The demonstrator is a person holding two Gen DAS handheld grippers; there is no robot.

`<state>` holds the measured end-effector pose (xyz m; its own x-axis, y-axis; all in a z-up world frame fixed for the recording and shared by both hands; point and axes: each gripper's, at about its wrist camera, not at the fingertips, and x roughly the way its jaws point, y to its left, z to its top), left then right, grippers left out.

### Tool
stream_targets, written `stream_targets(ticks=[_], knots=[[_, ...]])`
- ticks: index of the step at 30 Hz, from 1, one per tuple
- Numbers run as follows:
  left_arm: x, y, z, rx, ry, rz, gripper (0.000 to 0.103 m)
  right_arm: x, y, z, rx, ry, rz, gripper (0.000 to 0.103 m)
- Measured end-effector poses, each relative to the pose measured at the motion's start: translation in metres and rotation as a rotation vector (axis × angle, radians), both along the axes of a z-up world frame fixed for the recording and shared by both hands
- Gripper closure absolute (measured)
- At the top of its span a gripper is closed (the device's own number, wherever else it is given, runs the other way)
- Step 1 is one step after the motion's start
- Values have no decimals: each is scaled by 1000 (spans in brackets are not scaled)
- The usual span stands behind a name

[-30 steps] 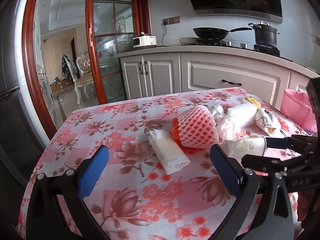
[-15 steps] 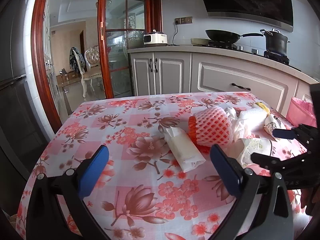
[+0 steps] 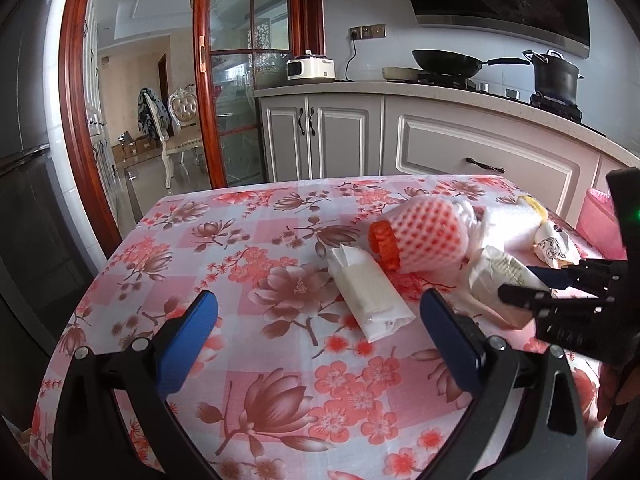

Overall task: Collect trash
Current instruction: 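Grasp the white tissue packet with the left tool while the right tool grasps the paper cup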

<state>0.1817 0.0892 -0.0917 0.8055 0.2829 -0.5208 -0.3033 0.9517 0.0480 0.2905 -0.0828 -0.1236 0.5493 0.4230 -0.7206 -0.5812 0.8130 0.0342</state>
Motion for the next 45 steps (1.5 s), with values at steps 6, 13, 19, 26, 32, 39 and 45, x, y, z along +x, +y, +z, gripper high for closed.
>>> stream_targets(ticks=[6, 13, 19, 26, 32, 39, 45], knots=[[4, -9, -3, 8, 11, -24, 5, -7, -2, 2, -2, 12, -2, 66], [11, -8, -4, -30, 27, -29, 5, -9, 7, -5, -30, -19, 17, 66], [30, -3, 0, -27, 26, -17, 5, -13, -12, 2, 72, -1, -1, 79], [70, -5, -17, -48, 143, -17, 10, -27, -29, 12, 146, 4, 9, 80], [101, -4, -41, -39, 282, 18, 28, -27, -44, 17, 180, 4, -2, 80], [108, 5, -51, -89, 330, 12, 55, -34, -49, 18, 201, -2, -1, 80], [92, 0, -43, -89, 300, -22, 75, -52, -47, 22, 202, -19, 0, 80]])
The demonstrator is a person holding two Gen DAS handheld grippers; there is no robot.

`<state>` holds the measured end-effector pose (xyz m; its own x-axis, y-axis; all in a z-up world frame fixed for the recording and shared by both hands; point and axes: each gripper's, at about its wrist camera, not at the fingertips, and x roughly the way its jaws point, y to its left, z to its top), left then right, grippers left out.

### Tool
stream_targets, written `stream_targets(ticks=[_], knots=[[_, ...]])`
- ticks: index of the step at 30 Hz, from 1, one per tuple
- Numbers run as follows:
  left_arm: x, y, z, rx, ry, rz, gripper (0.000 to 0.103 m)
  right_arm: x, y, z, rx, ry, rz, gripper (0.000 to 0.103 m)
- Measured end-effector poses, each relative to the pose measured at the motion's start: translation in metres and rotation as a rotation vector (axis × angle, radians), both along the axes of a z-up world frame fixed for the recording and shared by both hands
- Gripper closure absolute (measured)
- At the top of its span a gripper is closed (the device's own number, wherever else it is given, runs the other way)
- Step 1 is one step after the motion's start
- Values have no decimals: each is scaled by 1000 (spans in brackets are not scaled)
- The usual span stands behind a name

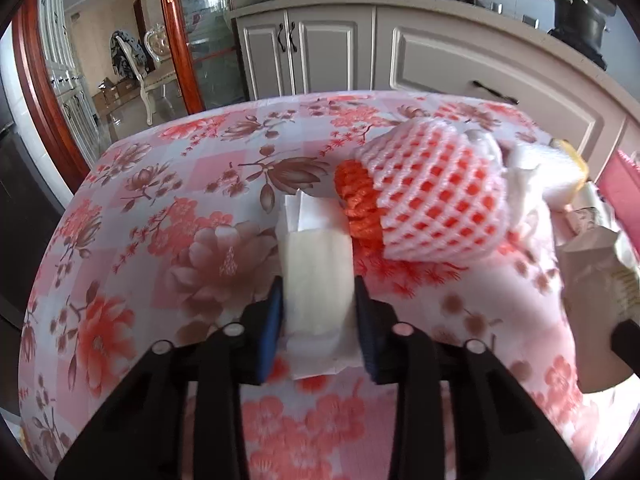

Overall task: Collect trash
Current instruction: 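Grasp the white tissue packet with the left tool while the right tool grasps the paper cup, then carry the tissue packet and paper cup over the pink bin and release both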

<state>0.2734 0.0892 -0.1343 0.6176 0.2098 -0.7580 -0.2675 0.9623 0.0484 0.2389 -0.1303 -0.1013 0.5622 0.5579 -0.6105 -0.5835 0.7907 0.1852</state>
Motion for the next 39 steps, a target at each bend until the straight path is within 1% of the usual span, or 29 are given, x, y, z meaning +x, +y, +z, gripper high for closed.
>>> stream_targets(ticks=[3, 5, 7, 12, 15, 21, 24, 28, 33, 39], knots=[[-20, -7, 8, -4, -38, -25, 77, -10, -1, 3, 10, -1, -8, 80], [-31, -13, 11, 12, -52, -48, 79, -14, -2, 4, 17, 1, -12, 80], [-41, -17, 12, 8, -57, -73, 81, -18, -3, 6, 22, 0, -15, 80], [-66, -27, 20, 1, -94, -99, 83, -34, -4, 15, 27, -23, -14, 80], [-85, -38, 34, 15, -150, -119, 83, -41, -8, 19, 38, -35, -23, 80], [-118, -61, 56, 68, -276, -153, 83, -53, -15, 25, 64, -60, -53, 80], [-128, -68, 64, 78, -323, -161, 83, -59, -21, 31, 77, -85, -77, 80], [-142, -79, 77, 72, -392, -182, 83, -65, -32, 40, 93, -124, -106, 80], [-155, -94, 97, 78, -478, -209, 83, -78, -45, 57, 116, -206, -146, 80], [-158, -109, 112, 85, -527, -233, 82, -84, -60, 70, 137, -269, -197, 80]])
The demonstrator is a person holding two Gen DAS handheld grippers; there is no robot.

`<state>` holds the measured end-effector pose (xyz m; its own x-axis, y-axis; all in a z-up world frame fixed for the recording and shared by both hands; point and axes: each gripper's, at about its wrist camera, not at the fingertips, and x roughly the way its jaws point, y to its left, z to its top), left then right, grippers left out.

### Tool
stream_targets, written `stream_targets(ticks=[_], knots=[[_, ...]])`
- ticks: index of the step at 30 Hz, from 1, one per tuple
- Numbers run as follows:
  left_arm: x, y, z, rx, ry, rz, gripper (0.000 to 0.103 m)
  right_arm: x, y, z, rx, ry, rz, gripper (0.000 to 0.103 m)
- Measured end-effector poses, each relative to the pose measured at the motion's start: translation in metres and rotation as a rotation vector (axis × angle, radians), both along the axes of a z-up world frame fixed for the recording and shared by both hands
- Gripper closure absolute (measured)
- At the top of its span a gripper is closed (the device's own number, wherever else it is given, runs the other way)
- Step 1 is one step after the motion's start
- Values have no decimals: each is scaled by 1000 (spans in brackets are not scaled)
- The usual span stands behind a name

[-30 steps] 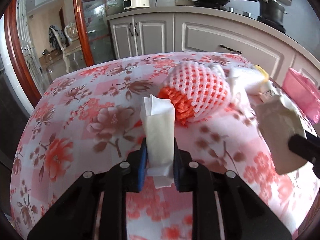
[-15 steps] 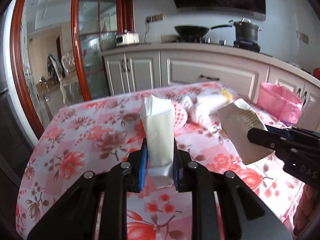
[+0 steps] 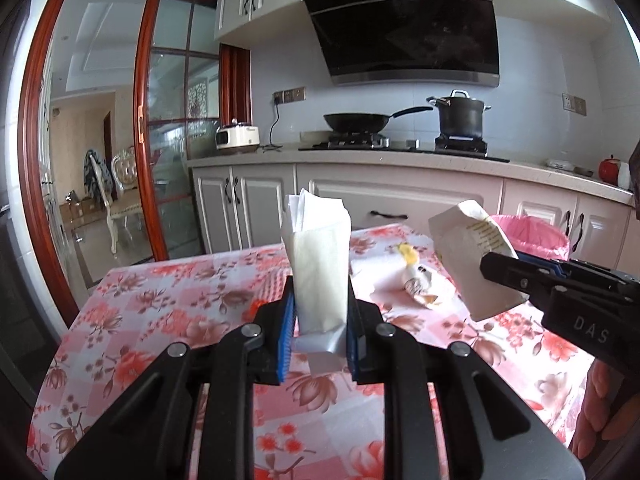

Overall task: Collect trash
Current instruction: 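Carry the tissue packet and paper cup over the pink bin and release both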

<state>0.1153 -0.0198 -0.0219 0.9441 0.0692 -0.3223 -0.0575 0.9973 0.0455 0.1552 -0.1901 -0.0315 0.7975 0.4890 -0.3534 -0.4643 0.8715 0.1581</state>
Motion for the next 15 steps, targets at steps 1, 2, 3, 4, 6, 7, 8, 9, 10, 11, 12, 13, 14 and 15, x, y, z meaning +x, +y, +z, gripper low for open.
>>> stream_targets(ticks=[1, 2, 3, 4, 6, 7, 8, 9, 10, 11, 12, 13, 14, 15], knots=[[1, 0, 1, 0, -3, -3, 82, -1, -3, 1, 3, -4, -6, 80], [2, -2, 3, 1, -8, -7, 82, -1, -5, 2, 6, -11, -14, 80], [2, -5, 5, 3, -16, -12, 82, -1, -7, 3, 8, -18, -20, 80], [4, -6, 6, 3, -21, -18, 82, -1, -9, 5, 9, -27, -29, 80], [7, -11, 8, 4, -29, -31, 82, -4, -12, 7, 10, -43, -46, 80], [9, -13, 9, 4, -32, -38, 82, -4, -16, 8, 13, -52, -57, 80], [11, -16, 9, 3, -33, -44, 82, -4, -18, 10, 14, -58, -65, 80], [13, -19, 10, 4, -36, -49, 82, -3, -20, 11, 13, -64, -73, 80], [16, -22, 11, 3, -38, -58, 82, -2, -23, 12, 13, -70, -85, 80], [20, -26, 12, 2, -41, -67, 82, -1, -27, 13, 13, -75, -98, 80], [24, -31, 13, 1, -46, -77, 82, 0, -31, 13, 12, -80, -114, 80], [26, -34, 13, 1, -49, -84, 82, 2, -36, 14, 11, -85, -129, 80], [31, -39, 14, 0, -50, -97, 82, 4, -41, 14, 9, -87, -142, 80], [34, -42, 14, 0, -51, -108, 82, 6, -47, 14, 9, -88, -160, 80]])
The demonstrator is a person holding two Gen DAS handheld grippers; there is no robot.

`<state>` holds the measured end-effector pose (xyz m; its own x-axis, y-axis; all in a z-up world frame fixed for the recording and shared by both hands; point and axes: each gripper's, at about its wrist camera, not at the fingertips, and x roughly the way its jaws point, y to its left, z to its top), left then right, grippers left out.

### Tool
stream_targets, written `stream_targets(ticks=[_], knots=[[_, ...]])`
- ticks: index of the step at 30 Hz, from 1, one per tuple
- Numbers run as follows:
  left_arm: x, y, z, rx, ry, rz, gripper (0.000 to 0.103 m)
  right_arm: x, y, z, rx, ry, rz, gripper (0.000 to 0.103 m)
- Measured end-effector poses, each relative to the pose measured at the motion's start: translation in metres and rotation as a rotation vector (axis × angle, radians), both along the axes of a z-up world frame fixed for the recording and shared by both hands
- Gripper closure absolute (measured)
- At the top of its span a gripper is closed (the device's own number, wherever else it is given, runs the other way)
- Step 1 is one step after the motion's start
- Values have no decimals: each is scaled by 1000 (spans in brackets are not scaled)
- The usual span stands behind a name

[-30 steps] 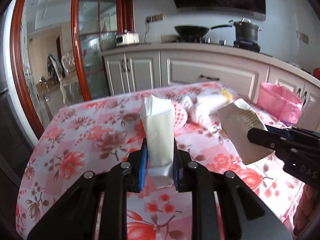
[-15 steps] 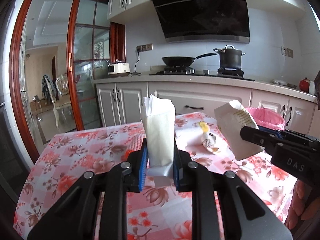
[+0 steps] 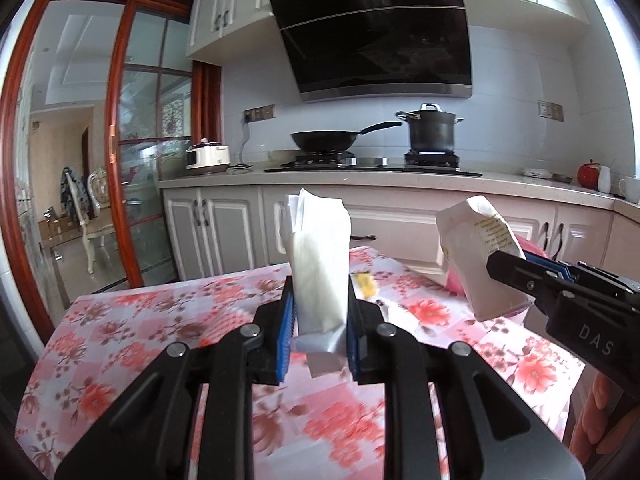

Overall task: Collect trash
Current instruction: 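Carry the tissue packet and paper cup over the pink bin and release both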

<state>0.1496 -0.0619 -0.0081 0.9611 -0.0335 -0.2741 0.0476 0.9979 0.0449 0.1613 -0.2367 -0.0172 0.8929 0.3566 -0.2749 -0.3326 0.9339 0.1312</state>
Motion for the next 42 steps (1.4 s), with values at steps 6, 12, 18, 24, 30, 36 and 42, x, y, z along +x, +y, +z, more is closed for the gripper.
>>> stream_targets(ticks=[6, 12, 18, 24, 30, 36, 42], knots=[[30, -32, 1, -15, 5, -83, 82, 19, -42, -1, 14, 13, -113, 80], [65, -78, 2, -8, -6, -176, 82, 34, -86, 1, 5, 1, -221, 80], [103, -121, 2, -5, -7, -249, 82, 56, -130, -3, -15, 13, -294, 80], [158, -170, 5, -20, 15, -327, 82, 91, -177, -14, -3, 42, -356, 80], [210, -218, 7, -35, 35, -381, 81, 133, -212, -19, -3, 39, -361, 79], [266, -255, 1, -82, 87, -412, 80, 167, -239, -24, 27, 59, -351, 79], [304, -280, -14, -130, 142, -438, 72, 196, -255, -34, 32, 78, -325, 76]])
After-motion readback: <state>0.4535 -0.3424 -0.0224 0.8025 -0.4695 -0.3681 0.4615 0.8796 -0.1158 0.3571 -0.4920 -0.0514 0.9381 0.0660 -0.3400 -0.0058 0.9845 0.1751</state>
